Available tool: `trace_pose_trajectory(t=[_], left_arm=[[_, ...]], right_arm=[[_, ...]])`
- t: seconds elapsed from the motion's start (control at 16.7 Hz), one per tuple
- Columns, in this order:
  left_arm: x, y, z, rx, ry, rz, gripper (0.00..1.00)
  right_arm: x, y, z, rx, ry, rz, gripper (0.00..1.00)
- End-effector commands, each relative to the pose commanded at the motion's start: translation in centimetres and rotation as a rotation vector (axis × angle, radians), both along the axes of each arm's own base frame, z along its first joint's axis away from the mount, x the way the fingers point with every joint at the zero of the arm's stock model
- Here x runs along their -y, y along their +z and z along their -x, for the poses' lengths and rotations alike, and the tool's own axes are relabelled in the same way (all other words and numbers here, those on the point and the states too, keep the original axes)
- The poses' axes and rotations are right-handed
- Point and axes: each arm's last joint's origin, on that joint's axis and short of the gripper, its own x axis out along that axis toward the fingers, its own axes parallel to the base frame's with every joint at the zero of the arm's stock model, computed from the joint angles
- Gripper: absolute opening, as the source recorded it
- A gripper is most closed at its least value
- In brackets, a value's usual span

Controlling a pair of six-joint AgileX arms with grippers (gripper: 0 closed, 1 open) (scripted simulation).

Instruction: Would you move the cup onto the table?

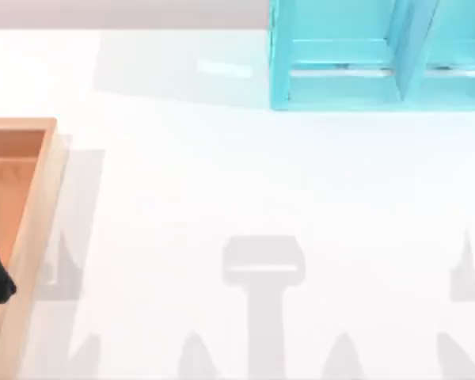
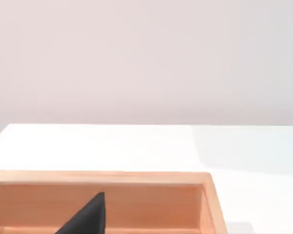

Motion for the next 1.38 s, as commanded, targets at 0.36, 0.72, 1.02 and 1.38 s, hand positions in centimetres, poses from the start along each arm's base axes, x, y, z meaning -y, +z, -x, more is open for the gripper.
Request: trace_pose_trajectory(t=[0.36, 0.72, 1.02, 1.38], left_arm=[[-0.2, 1.9, -0.1, -0.099, 0.021, -0.020, 1.00], [-1.2, 7.6, -3.2, -0.535, 0.056, -0.067, 1.00], [-3.1, 9.0, -9.7, -1.072, 0.044, -0.066, 1.00], [-5.8, 8.9, -16.4, -1.474, 0.003, -0.033, 1.00]], right_arm=[[0.0, 0.0, 0.0, 0.000, 0.000, 0.000, 1.00], [0.0, 0.0, 0.0, 0.000, 0.000, 0.000, 1.00], [0.0, 0.0, 0.0, 0.000, 0.000, 0.000, 1.00], [0.0, 0.0, 0.0, 0.000, 0.000, 0.000, 1.00]])
